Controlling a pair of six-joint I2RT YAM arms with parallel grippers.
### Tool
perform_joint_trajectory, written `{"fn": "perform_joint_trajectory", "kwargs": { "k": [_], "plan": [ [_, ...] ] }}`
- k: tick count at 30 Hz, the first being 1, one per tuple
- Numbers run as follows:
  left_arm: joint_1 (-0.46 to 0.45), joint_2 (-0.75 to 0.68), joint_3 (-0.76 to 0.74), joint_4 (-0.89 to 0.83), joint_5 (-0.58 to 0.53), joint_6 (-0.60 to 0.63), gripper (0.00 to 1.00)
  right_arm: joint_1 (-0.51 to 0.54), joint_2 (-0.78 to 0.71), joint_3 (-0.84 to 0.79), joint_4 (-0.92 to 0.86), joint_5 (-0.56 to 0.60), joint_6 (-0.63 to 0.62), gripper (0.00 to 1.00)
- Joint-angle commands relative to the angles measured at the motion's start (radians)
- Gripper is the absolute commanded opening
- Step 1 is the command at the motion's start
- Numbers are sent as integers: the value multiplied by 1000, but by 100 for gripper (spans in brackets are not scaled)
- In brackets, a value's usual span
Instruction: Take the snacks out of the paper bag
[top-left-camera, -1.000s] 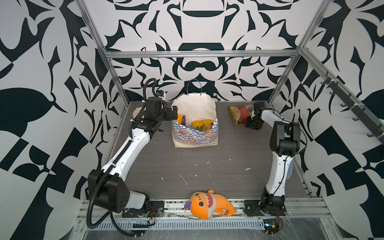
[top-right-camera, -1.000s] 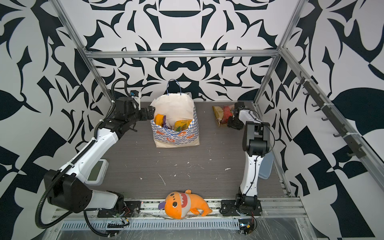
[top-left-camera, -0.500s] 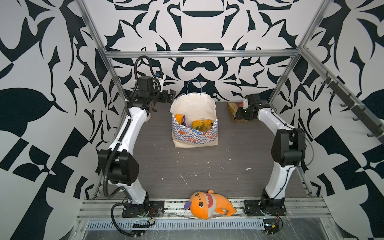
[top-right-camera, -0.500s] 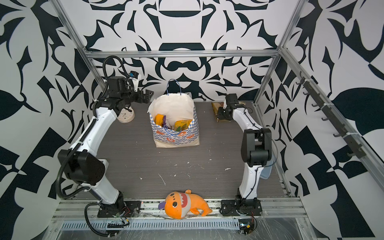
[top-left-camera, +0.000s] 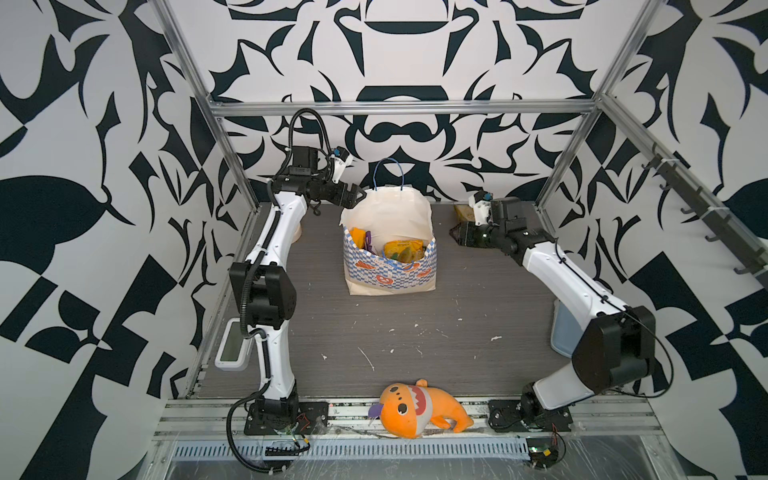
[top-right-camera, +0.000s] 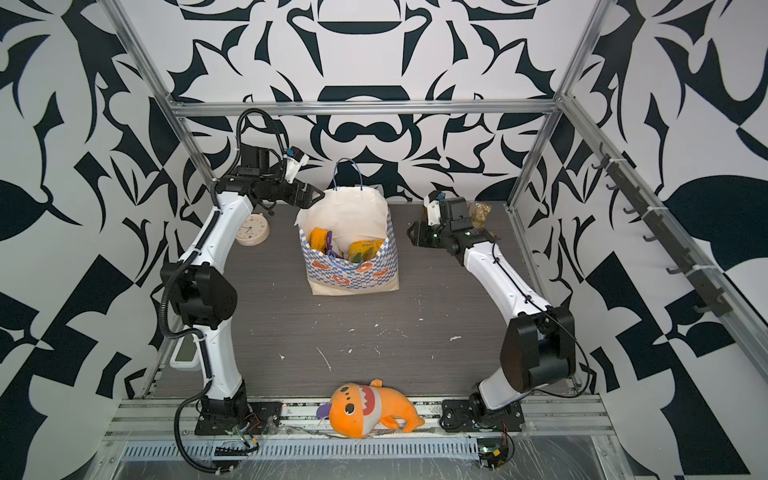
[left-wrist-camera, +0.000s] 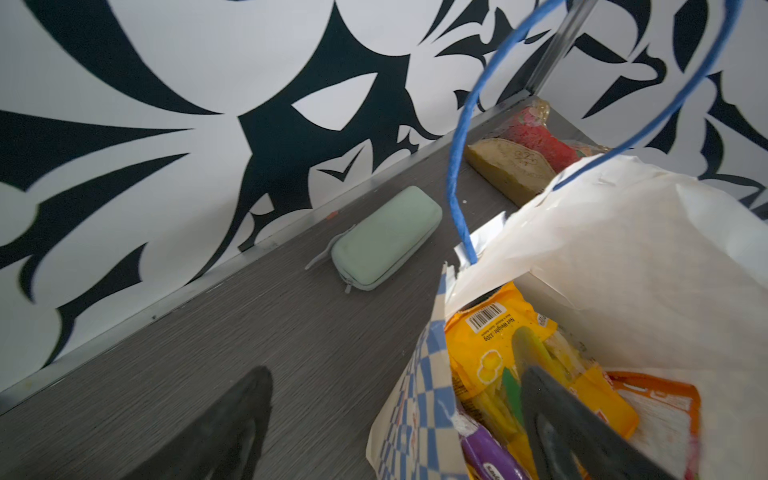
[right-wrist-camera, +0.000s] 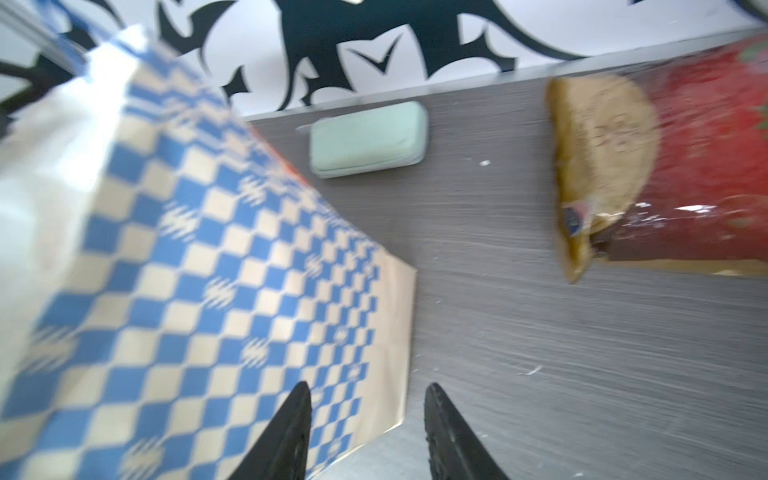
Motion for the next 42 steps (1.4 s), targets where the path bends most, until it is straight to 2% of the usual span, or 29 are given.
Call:
{"fn": "perform_joint_trajectory", "kwargs": {
  "k": [1,4,8,14,15,17,20,23,25,30,36,39,42],
  "plan": [
    [-3,41,57,-86,85,56,91,21,-90,-2,73,-60,34,49],
    [-10,79,113,-150,117,116,90,30,-122,3,55,-34,17,49],
    [-27,122,174,-210,149,188,78,30,-135,-3,66,-41,15,49],
    [-51,143,176,-239,157,242,49,31,-120,-18,104,-64,50,49],
    [-53,139,169,-239,154,253,39,30,-118,-21,109,-65,52,49],
    [-55,130,153,-226,143,261,27,30,-118,-26,118,-74,59,48],
    [-57,109,130,-200,125,260,20,33,-119,-28,128,-91,69,48],
    [-57,68,76,-143,120,242,4,42,-117,-37,129,-82,73,48],
    [-59,35,36,-95,115,234,0,48,-111,-35,93,-54,86,47],
    [-63,-22,-18,-59,95,218,0,54,-151,-114,25,50,117,47],
    [-81,-92,-67,-42,44,194,0,53,-202,-234,-192,180,192,47],
    [-88,-149,-130,3,38,164,0,55,-224,-392,-166,111,261,45],
    [-93,-222,-217,87,15,117,0,90,-233,-560,26,-16,401,36]
  ]
}}
